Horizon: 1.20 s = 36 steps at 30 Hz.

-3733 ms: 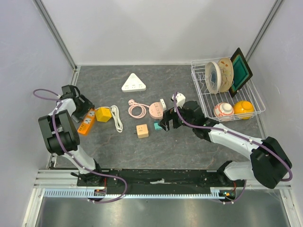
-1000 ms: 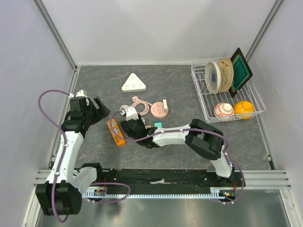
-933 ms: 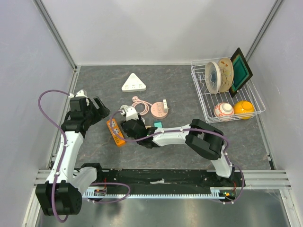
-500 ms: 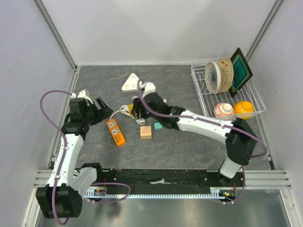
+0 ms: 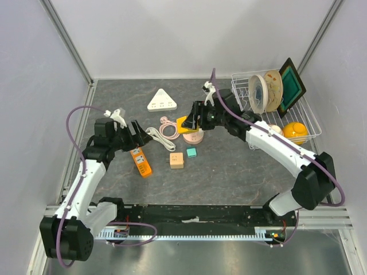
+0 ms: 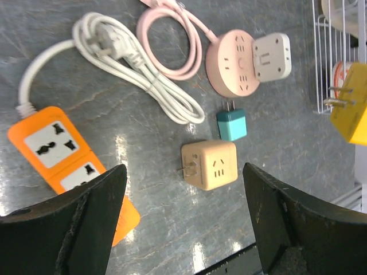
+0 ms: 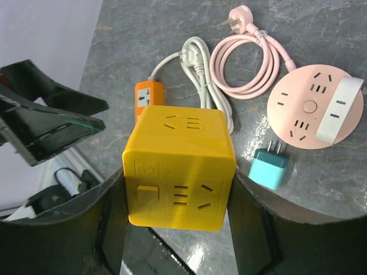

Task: Insert the plug

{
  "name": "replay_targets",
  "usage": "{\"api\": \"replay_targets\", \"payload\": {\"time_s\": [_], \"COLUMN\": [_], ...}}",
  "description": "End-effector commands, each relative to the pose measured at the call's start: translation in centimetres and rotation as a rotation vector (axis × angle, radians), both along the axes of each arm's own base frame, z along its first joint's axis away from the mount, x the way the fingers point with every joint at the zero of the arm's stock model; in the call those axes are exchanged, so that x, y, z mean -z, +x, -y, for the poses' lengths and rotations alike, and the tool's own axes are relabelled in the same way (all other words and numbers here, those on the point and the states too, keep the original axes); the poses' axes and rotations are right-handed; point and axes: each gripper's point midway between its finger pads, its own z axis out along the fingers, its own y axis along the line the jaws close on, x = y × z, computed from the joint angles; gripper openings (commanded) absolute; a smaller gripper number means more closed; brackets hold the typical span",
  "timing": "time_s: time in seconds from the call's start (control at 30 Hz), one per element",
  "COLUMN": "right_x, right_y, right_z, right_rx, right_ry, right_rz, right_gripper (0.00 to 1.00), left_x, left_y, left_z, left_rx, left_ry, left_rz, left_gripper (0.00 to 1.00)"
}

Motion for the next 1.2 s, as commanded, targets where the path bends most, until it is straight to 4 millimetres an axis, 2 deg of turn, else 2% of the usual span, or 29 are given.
{"api": "replay_targets", "payload": {"time_s": [0.0, 0.13, 0.23, 0.3, 0.43, 0.57, 0.63, 0.67, 0.77, 0.9, 1.17], "right_x": [-3.1, -3.4, -3.8, -4.0, -3.8, -3.5, -3.3, -3.2, -2.8, -2.0, -1.5], "right_y": [-1.8, -1.7, -1.9, -2.5, -2.7, -2.9, -2.9, -2.9, -2.7, -3.1, -3.5], "right_z": [0.7, 2.0, 2.3, 2.1, 2.5, 2.7, 2.8, 2.9, 3.2, 3.4, 4.0], "right_rx": [-0.12, -0.149, -0.186, -0.234, -0.245, -0.232, -0.233, -0.228, -0.213, -0.222, -0.227], "right_ry": [0.128, 0.152, 0.17, 0.188, 0.19, 0.184, 0.181, 0.178, 0.164, 0.147, 0.127], "right_rz": [-0.015, -0.014, -0.005, -0.009, 0.004, -0.001, -0.002, -0.001, 0.008, 0.017, 0.041], "right_gripper": [0.0, 0.0, 0.0, 0.0, 0.0, 0.0, 0.0, 0.0, 0.0, 0.0, 0.0], "left_x": [0.6, 1.5, 2.3, 3.3, 3.9, 4.6, 5.1, 5.5, 7.1, 9.1, 11.2], "left_y": [-0.4, -1.1, -1.6, -1.9, -2.3, -2.1, -2.4, -2.2, -2.4, -2.5, -2.7], "left_z": [1.6, 2.8, 2.9, 2.5, 1.7, -0.7, -1.1, -2.1, -3.3, -3.6, -4.2], "left_rx": [0.017, 0.025, 0.008, -0.011, -0.057, -0.21, -0.237, -0.289, -0.352, -0.361, -0.367], "left_ry": [-0.006, 0.016, 0.027, 0.048, 0.071, 0.131, 0.144, 0.175, 0.224, 0.268, 0.343], "left_rz": [-0.034, -0.076, -0.104, -0.132, -0.156, -0.167, -0.188, -0.198, -0.247, -0.318, -0.408], "left_gripper": [0.89, 0.89, 0.89, 0.89, 0.89, 0.89, 0.89, 0.89, 0.89, 0.88, 0.87]}}
